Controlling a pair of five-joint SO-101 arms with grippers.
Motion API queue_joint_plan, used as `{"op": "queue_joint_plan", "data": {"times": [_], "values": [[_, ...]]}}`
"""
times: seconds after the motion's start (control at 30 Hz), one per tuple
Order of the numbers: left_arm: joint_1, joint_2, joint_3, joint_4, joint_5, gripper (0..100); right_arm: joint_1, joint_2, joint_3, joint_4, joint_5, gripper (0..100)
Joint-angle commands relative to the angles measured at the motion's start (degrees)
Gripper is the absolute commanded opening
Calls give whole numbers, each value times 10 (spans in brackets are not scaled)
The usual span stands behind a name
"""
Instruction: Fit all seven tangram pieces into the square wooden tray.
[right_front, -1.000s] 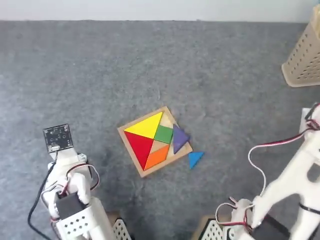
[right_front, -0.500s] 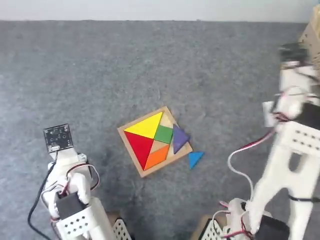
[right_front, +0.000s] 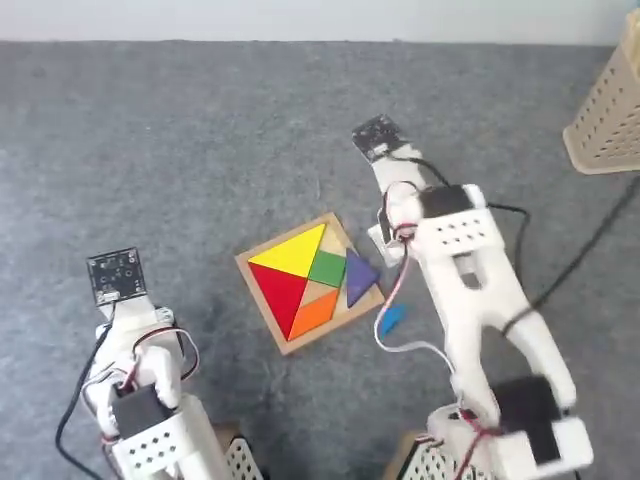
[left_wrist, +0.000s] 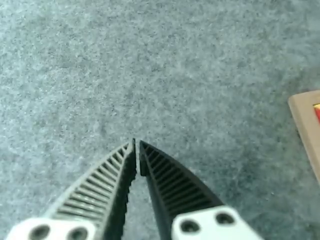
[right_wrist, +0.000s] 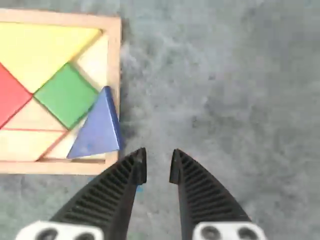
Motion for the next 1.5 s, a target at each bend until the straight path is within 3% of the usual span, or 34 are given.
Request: {"op": "queue_joint_plan", "data": {"times": [0.0,0.5,0.67,1.47], "values": [[2,-4,-5,4,8,13,-4,13,-5,-31,-9,87],[2,-4,-5,4,8,13,6,10,12,-95,-15,83],[2,-4,-5,4,8,13,-15,49,34,-131,-14,6],[2,-4,-5,4,8,13,-82,87,67,-98,-15,7]]}}
